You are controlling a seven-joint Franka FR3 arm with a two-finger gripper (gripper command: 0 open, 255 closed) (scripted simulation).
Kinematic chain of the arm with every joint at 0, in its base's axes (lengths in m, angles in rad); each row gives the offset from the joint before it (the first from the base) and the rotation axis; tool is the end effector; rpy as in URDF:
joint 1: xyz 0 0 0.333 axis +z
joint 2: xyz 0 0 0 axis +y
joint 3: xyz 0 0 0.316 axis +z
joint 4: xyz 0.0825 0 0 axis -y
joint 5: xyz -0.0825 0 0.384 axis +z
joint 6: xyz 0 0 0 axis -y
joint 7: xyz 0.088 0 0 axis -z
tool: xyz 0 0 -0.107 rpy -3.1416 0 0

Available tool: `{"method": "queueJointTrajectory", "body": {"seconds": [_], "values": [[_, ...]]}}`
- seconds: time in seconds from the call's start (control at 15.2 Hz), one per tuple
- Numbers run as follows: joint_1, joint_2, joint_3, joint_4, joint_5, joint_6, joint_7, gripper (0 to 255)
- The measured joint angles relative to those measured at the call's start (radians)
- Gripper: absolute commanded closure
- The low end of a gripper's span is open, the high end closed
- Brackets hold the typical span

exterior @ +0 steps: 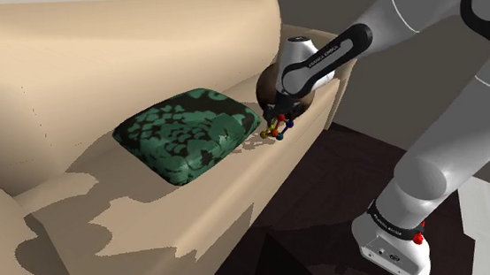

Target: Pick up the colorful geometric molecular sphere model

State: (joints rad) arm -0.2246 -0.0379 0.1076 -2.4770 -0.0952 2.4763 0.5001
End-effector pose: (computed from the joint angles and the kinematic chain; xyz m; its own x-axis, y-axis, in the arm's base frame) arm 0.4702 -0.0551 0.3084 0.8551 -0.5149 0.0615 -0.5176 -0.8547 0.0410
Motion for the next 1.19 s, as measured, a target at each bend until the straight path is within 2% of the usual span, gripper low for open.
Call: {"method": "queueJointTrajectory", "body": {"seconds": [0.13, 0.73, 0.79, 1.19], "values": [[-0.012, 0.094, -0.010, 0.045, -0.040, 0.057, 0.044, 0], [-0.012, 0.209, -0.028, 0.047, -0.095, 0.173, 0.098, 0], [-0.012, 0.215, -0.029, 0.047, -0.098, 0.179, 0.101, 255], [-0.011, 0.219, -0.030, 0.046, -0.101, 0.184, 0.104, 255]]}}
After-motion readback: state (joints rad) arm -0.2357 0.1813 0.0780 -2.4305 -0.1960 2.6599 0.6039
